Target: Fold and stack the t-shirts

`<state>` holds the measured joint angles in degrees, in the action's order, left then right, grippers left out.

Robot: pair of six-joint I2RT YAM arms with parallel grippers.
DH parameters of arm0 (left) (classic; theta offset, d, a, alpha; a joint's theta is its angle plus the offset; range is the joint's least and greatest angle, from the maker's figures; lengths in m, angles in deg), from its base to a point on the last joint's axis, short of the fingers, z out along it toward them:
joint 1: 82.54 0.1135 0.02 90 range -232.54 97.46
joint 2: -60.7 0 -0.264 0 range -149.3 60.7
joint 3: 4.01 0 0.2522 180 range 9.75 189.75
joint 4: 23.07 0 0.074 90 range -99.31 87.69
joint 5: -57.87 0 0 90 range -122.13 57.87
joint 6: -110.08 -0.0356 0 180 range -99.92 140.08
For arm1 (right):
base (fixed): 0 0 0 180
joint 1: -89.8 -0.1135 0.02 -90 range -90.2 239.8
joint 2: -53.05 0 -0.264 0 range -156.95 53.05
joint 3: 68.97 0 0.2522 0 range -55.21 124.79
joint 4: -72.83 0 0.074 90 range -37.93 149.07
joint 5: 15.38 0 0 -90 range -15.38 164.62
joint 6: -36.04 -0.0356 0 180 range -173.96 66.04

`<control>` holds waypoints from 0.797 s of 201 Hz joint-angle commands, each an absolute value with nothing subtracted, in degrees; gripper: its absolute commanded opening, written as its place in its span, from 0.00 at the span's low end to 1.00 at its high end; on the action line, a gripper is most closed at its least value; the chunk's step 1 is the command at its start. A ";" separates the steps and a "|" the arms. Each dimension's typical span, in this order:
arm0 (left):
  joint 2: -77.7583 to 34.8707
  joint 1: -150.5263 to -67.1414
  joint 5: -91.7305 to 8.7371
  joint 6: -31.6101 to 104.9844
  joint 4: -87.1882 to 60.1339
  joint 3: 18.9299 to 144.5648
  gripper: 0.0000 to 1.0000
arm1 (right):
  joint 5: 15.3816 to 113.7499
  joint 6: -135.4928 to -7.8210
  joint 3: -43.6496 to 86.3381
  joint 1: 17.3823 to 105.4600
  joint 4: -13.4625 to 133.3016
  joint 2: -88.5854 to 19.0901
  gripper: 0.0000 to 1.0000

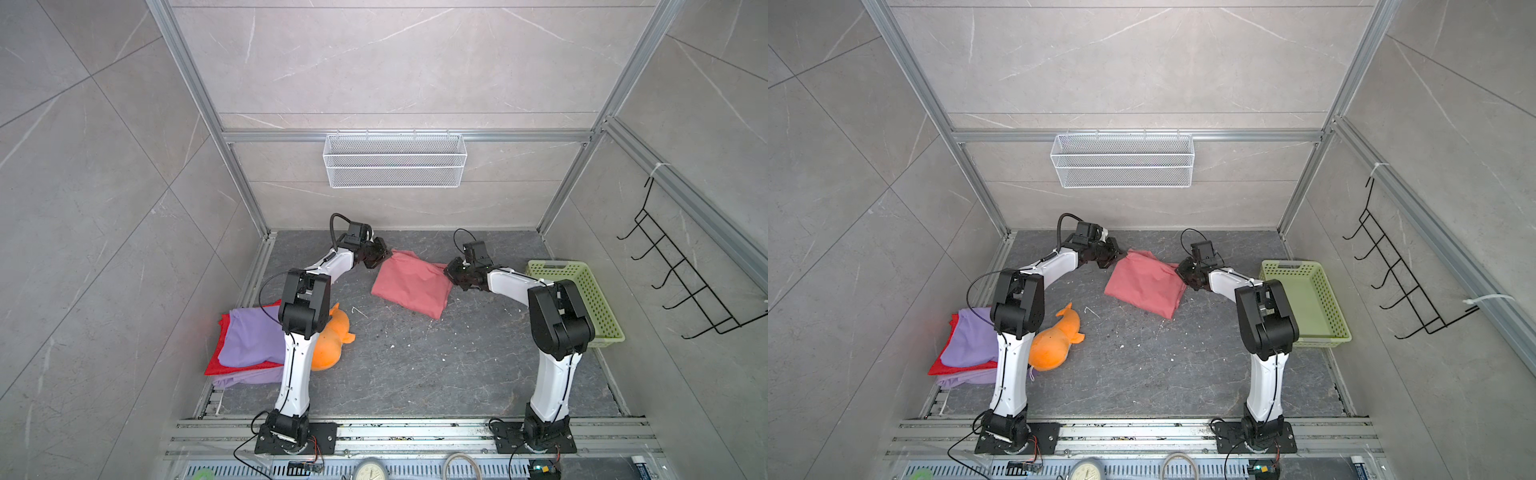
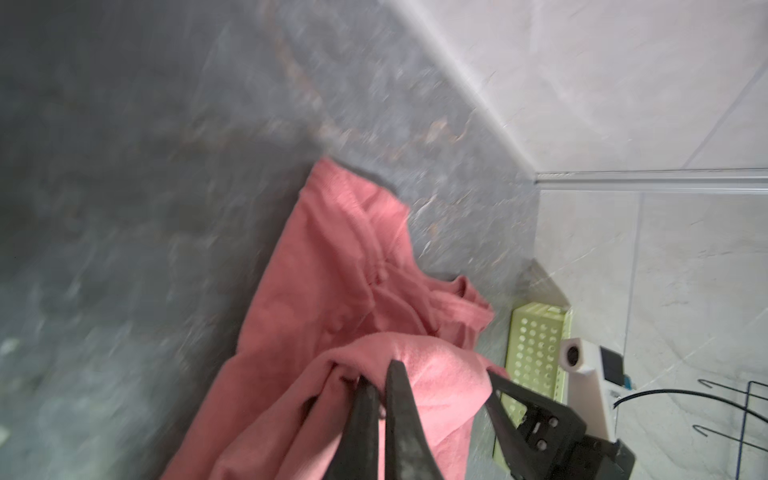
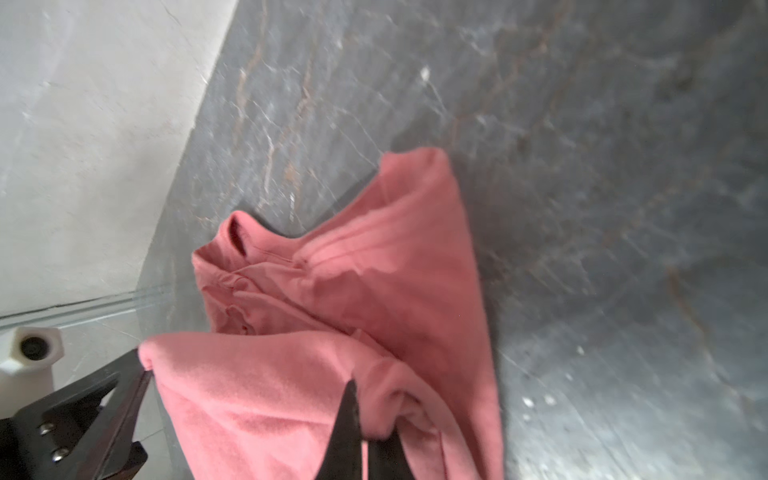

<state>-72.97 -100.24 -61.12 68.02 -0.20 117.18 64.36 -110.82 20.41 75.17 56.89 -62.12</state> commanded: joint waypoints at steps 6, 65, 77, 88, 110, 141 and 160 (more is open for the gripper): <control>-79.19 -99.60 -62.67 70.00 -4.65 125.63 0.02 | 69.15 -113.53 22.39 75.69 60.06 -65.32 0.05; -77.91 -97.54 -63.01 69.63 -11.04 124.46 0.54 | 74.84 -110.50 11.64 76.16 75.84 -57.30 0.39; -73.82 -96.83 -61.77 67.75 -12.32 119.66 0.57 | 75.58 -109.29 9.42 76.09 75.77 -54.66 0.42; -69.30 -96.61 -60.13 65.72 -11.99 115.50 0.60 | 75.30 -107.28 8.79 75.92 73.54 -52.95 0.43; -65.17 -96.68 -58.14 59.61 -3.11 113.30 0.61 | 73.82 -103.16 11.54 74.86 64.30 -51.72 0.44; -62.70 -96.78 -56.84 56.11 0.43 108.01 0.61 | 73.23 -100.03 14.16 71.50 56.45 -52.62 0.49; -63.17 -96.74 -56.01 54.84 2.72 106.93 0.59 | 74.55 -98.21 16.52 69.47 53.11 -54.17 0.51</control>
